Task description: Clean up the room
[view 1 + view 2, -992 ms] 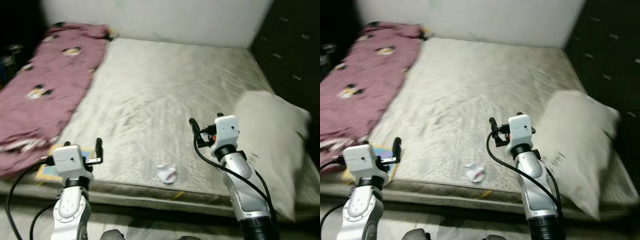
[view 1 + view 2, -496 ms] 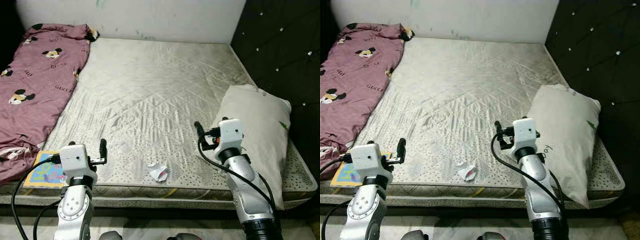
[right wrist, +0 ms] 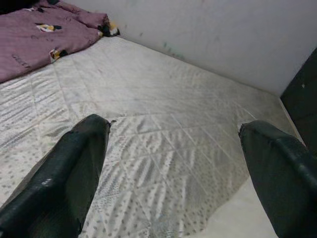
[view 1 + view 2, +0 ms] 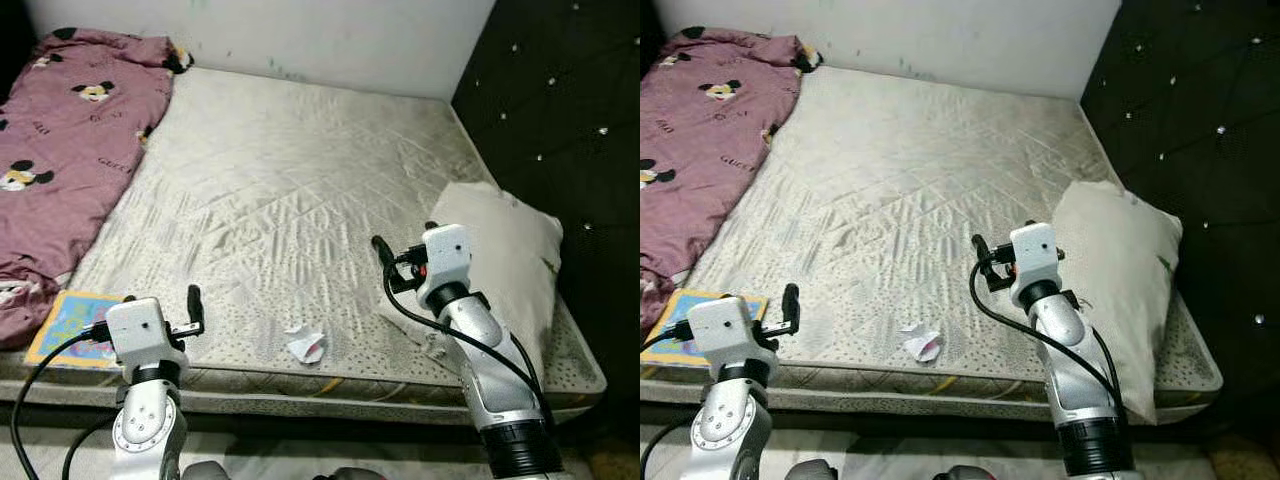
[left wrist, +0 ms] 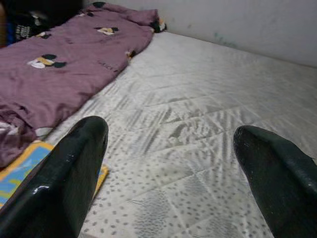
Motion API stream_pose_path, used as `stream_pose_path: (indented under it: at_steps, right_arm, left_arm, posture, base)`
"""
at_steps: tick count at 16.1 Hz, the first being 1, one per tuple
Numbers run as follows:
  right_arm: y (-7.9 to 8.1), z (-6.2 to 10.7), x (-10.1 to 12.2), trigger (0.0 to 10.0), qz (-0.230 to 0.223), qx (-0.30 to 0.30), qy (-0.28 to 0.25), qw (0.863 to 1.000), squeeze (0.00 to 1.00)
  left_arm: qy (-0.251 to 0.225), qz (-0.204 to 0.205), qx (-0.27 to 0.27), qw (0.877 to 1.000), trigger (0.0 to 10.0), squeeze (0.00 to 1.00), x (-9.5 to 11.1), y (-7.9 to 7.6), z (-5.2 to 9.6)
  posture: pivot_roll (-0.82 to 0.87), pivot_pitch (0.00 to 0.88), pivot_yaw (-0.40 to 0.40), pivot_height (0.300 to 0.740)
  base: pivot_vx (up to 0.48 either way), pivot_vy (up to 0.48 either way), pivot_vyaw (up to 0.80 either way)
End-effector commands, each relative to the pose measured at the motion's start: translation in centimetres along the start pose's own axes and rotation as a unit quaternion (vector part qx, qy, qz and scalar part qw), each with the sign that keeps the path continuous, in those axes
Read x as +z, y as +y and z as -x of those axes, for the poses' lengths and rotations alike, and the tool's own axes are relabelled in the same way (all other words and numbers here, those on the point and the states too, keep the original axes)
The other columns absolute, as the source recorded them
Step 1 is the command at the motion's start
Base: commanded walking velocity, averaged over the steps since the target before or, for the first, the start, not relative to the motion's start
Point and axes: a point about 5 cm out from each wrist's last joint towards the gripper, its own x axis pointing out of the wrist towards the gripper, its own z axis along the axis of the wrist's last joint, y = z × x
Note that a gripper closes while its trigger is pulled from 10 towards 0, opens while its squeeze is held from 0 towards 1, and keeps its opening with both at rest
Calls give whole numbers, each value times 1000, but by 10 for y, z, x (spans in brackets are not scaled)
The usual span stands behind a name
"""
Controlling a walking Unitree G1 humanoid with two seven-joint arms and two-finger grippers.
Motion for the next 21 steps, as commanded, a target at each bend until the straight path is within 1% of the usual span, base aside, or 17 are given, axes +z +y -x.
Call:
stream_pose_path:
  at_steps: [1, 3, 6, 7, 8, 9, 11, 13, 15, 18, 21]
  right_arm:
    - [0, 1, -2, 10000, -3, -8, 4, 1000, 0]
    - [-2, 9, -2, 10000, -6, -31, -3, 1000, 0]
    - [-7, 20, -8, 10000, -11, -62, 1, 998, 0]
    - [-7, 21, -8, 10000, -12, -67, 1, 998, 0]
    - [-9, 24, -10, 10000, -16, -85, 0, 996, 0]
    - [-10, 25, -11, 10000, -19, -95, -1, 995, 0]
    - [-10, 24, -11, 10000, -20, -97, -1, 995, 0]
    - [-7, 18, -9, 10000, -21, -92, -5, 996, 0]
    - [-8, 15, -6, 10000, -21, -91, -13, 996, 0]
    - [-11, 18, -6, 10000, -20, -98, -13, 995, 0]
    - [-11, 20, -8, 10000, -24, -100, -7, 995, 0]
  left_arm:
    - [-4, 0, -18, 1000, 10000, 0, 3, -5, -4]
    - [-5, -9, -45, 999, 10000, 0, 5, -11, -13]
    - [-5, -19, -74, 997, 10000, 0, 7, -17, -21]
    - [-6, -20, -77, 997, 10000, 0, 8, -17, -23]
    - [-5, -27, -92, 995, 10000, 0, 8, -19, -28]
    - [-7, -30, -102, 994, 10000, 0, 10, -23, -31]
    - [-9, -32, -109, 994, 10000, 0, 11, -24, -34]
    - [-14, -32, -107, 994, 10000, 0, 14, -22, -37]
    - [-18, -34, -107, 993, 10000, 0, 14, -23, -40]
    - [-20, -35, -118, 992, 10000, 0, 14, -29, -41]
    - [-16, -36, -117, 992, 10000, 0, 13, -26, -38]
  posture:
    - [3, 0, -98, 740]
    - [-34, 0, -50, 740]
    - [-75, 0, 17, 740]
    - [-89, 0, 40, 740]
    - [-106, 0, 72, 740]
    - [-108, 0, 82, 740]
    - [-100, 0, 83, 740]
    - [-98, 0, 79, 740]
    - [-108, 0, 83, 740]
    - [-103, 0, 80, 740]
    - [-90, 0, 74, 740]
  base:
    - [0, 0, 0]
    - [0, 0, 0]
    - [0, 0, 0]
    - [0, 0, 0]
    - [0, 0, 0]
    - [0, 0, 0]
    - [0, 0, 0]
    - [0, 0, 0]
    - [0, 0, 0]
    - [0, 0, 0]
    - [0, 0, 0]
